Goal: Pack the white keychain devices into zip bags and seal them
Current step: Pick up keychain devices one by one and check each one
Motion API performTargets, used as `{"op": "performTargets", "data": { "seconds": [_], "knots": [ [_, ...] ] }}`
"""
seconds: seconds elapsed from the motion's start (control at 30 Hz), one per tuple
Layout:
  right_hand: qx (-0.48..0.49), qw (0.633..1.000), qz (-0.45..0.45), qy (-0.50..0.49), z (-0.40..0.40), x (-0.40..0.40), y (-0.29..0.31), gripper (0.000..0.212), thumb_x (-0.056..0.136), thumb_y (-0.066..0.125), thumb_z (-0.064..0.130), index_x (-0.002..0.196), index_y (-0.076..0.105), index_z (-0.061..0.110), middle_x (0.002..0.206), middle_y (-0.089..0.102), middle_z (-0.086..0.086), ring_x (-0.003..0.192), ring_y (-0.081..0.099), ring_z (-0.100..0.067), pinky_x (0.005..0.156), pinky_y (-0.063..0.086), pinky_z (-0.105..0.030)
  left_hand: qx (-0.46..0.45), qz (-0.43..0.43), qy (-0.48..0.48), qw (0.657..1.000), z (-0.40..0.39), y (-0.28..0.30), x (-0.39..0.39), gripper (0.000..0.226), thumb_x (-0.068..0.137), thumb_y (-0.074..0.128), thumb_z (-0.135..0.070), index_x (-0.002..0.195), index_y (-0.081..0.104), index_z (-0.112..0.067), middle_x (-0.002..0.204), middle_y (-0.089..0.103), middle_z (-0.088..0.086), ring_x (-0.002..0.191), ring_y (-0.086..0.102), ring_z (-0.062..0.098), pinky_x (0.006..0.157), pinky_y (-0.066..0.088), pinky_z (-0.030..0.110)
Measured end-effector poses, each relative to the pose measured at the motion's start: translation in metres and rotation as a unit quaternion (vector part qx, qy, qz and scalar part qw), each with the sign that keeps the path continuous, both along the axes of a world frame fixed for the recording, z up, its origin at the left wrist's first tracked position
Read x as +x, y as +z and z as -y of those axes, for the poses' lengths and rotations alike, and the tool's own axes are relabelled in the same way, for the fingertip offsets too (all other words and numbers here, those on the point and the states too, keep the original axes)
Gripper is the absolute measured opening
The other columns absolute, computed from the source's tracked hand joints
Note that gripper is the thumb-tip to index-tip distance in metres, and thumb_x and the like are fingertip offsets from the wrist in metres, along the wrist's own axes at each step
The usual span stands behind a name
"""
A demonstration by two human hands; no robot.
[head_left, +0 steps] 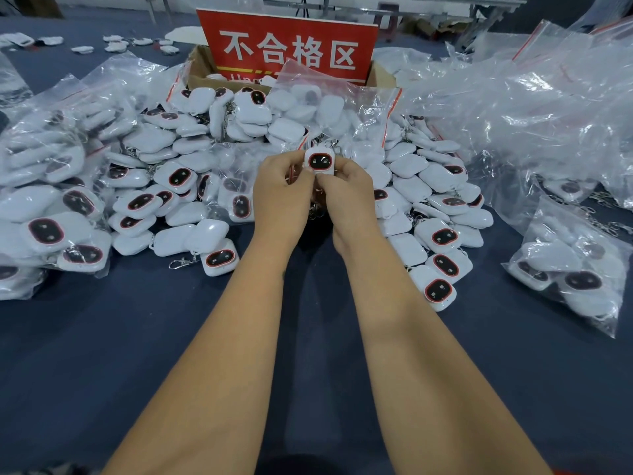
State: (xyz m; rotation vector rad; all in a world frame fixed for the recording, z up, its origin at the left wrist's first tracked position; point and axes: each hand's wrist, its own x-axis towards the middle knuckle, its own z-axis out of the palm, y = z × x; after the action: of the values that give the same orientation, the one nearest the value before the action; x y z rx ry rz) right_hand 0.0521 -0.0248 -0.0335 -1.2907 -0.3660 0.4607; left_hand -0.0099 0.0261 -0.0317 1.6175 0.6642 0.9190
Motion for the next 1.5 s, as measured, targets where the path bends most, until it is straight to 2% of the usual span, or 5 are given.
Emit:
{"op": "performTargets", "data": {
  "seconds": [0.47,0.63,0.9,1.17,1.5],
  "knots": [
    [0.054,0.998,-0.027,0.019,0.004,-0.005,0.004,0.019,0.093,0.05,0.002,0.091,0.066,0.013,0.075,0.064,-0.002,0.066,0.057,-0.012,0.058,0.049,-0.02,-0.012,0.001,-0.015,1.0,0.003,0.005,-0.003,0.022,0.074,0.056,-0.03,0.091,0.063,-0.042,0.112,0.066,0.007,0.103,0.064,0.022,0.095,0.052,0.047],
    [0.04,0.999,-0.017,0.022,0.004,-0.005,0.004,0.017,0.093,0.049,0.001,0.095,0.064,0.01,0.075,0.063,-0.002,0.067,0.056,-0.012,0.057,0.048,-0.017,-0.016,0.011,-0.009,1.0,0.001,0.002,-0.001,0.017,0.083,0.059,-0.025,0.097,0.064,-0.033,0.113,0.065,0.008,0.103,0.063,0.022,0.085,0.053,0.034],
    [0.062,0.997,-0.032,0.014,0.005,-0.005,0.004,0.027,0.09,0.053,0.002,0.075,0.064,0.02,0.066,0.063,0.002,0.059,0.057,-0.01,0.055,0.047,-0.02,-0.015,0.025,-0.007,1.0,-0.004,-0.003,0.003,0.018,0.089,0.059,-0.016,0.099,0.064,-0.03,0.113,0.064,0.01,0.097,0.064,0.019,0.062,0.045,0.01],
    [0.05,0.998,-0.017,0.033,0.005,-0.005,0.005,0.023,0.088,0.052,-0.001,0.082,0.067,0.015,0.07,0.064,-0.001,0.067,0.057,-0.012,0.06,0.046,-0.022,0.014,-0.008,0.016,1.0,-0.004,-0.005,0.003,0.013,0.088,0.061,-0.019,0.092,0.062,-0.031,0.105,0.066,0.004,0.096,0.063,0.017,0.087,0.053,0.035],
    [0.014,0.999,-0.026,0.021,0.003,-0.004,0.005,0.013,0.089,0.056,0.003,0.092,0.066,0.01,0.082,0.055,-0.014,0.071,0.053,-0.017,0.06,0.044,-0.025,0.049,-0.023,0.036,0.998,-0.002,-0.004,0.003,0.014,0.089,0.062,-0.017,0.093,0.061,-0.031,0.106,0.065,0.0,0.096,0.062,0.012,0.088,0.052,0.031]
  ]
}}
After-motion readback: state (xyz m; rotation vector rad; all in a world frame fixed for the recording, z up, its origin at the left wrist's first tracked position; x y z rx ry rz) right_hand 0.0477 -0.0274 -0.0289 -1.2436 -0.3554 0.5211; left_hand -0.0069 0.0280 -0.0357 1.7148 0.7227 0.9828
